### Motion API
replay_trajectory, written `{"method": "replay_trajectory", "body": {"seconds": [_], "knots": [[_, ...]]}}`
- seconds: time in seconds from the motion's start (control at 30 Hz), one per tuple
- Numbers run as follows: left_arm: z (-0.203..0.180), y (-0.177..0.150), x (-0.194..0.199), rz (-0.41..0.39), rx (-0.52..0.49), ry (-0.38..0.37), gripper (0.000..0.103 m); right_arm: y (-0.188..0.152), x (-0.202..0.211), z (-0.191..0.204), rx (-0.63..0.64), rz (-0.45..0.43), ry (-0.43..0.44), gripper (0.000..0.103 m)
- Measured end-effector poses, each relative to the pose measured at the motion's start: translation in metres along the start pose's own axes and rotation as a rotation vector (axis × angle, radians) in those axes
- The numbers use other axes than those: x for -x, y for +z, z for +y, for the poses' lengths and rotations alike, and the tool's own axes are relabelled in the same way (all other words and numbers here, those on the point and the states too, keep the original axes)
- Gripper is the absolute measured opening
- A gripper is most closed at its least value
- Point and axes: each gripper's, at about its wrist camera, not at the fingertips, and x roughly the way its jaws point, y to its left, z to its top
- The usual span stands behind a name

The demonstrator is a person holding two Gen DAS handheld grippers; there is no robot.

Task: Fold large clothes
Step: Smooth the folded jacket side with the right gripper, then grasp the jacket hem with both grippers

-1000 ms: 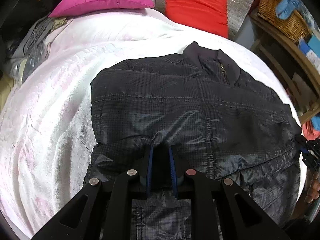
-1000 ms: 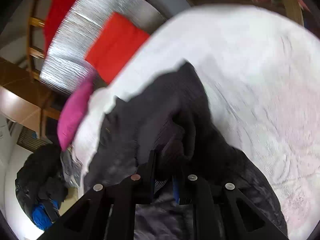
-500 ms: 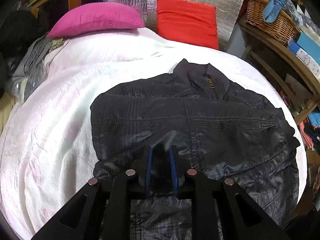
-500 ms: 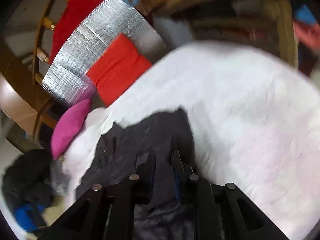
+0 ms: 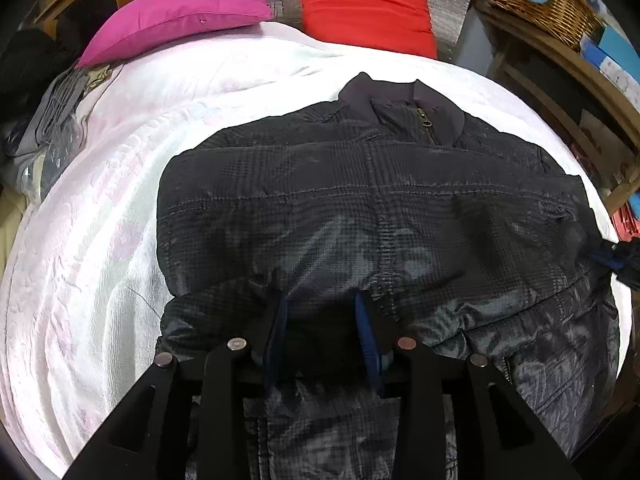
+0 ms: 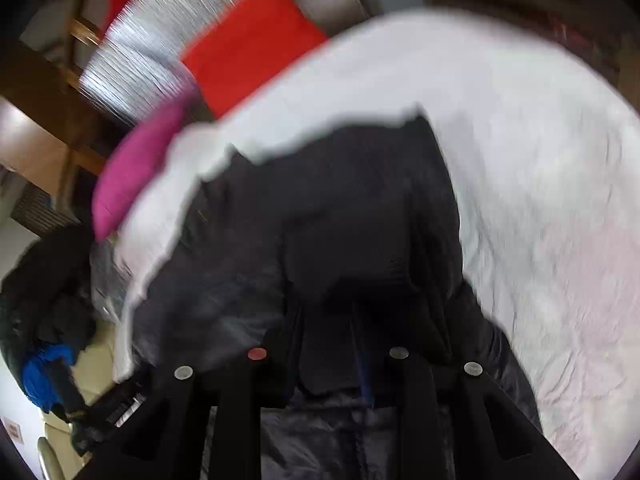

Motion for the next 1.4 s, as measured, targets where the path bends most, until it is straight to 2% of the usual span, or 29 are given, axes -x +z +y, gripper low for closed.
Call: {"method": "replay_trajectory", "body": {"seconds": [0.1, 0.17, 0.2, 0.23, 0.27, 0.3, 0.33, 0.4, 0.47, 0.5, 0.57, 0.67, 0.77, 0.83, 0.9, 0.97, 1.03, 1.07, 1.17, 1.3, 1.4], "knots": [[0.004, 0.004, 0.008, -0.020, 0.022, -0.023, 0.036, 0.002, 0.010, 0.000, -0.001, -0.009, 0.030, 0.028], [0.006, 0.007, 0.017, -0.054, 0.033, -0.043, 0.036, 0.004, 0.018, 0.002, 0.000, -0.041, 0.080, 0.028], [0.005, 0.010, 0.022, -0.079, 0.033, -0.046, 0.040, 0.005, 0.021, 0.005, 0.007, -0.054, 0.096, 0.031], [0.004, 0.012, 0.027, -0.104, 0.032, -0.042, 0.050, 0.006, 0.024, 0.009, 0.021, -0.074, 0.109, 0.047], [0.003, 0.013, 0.030, -0.119, 0.031, -0.035, 0.055, 0.007, 0.025, 0.014, 0.040, -0.093, 0.109, 0.065], [0.002, 0.015, 0.030, -0.129, 0.030, -0.024, 0.062, 0.007, 0.025, 0.018, 0.057, -0.111, 0.103, 0.089], [0.001, 0.017, 0.028, -0.127, 0.027, -0.014, 0.063, 0.006, 0.026, 0.021, 0.069, -0.135, 0.106, 0.091], [-0.003, 0.017, 0.014, -0.083, 0.010, 0.008, 0.063, 0.004, 0.021, 0.027, 0.105, -0.147, 0.118, 0.090], [-0.007, 0.013, -0.003, -0.019, -0.005, 0.026, 0.063, 0.005, 0.004, 0.029, 0.119, -0.093, 0.062, 0.089], [-0.010, 0.011, -0.008, -0.011, -0.016, 0.038, 0.064, 0.003, -0.005, 0.027, 0.125, -0.064, 0.025, 0.085], [-0.019, 0.009, -0.008, -0.020, -0.060, 0.074, 0.064, -0.001, -0.014, 0.033, 0.168, -0.055, -0.033, 0.080], [-0.023, 0.009, -0.002, -0.031, -0.062, 0.069, 0.065, -0.003, -0.002, 0.036, 0.173, -0.079, 0.000, 0.072], [-0.023, 0.008, 0.010, -0.070, -0.058, 0.071, 0.065, -0.004, 0.017, 0.030, 0.147, -0.133, 0.017, 0.069], [-0.016, 0.011, 0.018, -0.109, -0.047, 0.089, 0.072, 0.000, 0.024, 0.029, 0.142, -0.176, -0.014, 0.062], [-0.008, 0.013, 0.020, -0.132, -0.014, 0.104, 0.077, 0.007, 0.025, 0.019, 0.097, -0.185, -0.036, 0.060], [0.002, 0.012, 0.015, -0.107, 0.013, 0.110, 0.080, 0.009, 0.018, 0.006, 0.057, -0.126, -0.056, 0.055], [0.006, 0.010, -0.004, -0.034, 0.023, 0.113, 0.081, 0.010, 0.002, -0.002, 0.042, -0.057, -0.095, 0.048], [0.005, 0.010, -0.009, -0.024, 0.020, 0.114, 0.082, 0.010, 0.000, -0.003, 0.039, -0.054, -0.099, 0.047], [-0.004, 0.009, -0.015, -0.022, -0.030, 0.153, 0.090, 0.012, 0.012, -0.006, 0.009, -0.076, -0.058, 0.047], [-0.005, 0.008, -0.026, 0.016, -0.019, 0.173, 0.103, 0.015, 0.030, -0.009, -0.004, -0.140, -0.013, 0.047], [-0.005, 0.008, -0.035, 0.044, 0.000, 0.161, 0.103, 0.026, 0.046, -0.012, -0.018, -0.224, 0.044, 0.047]]}}
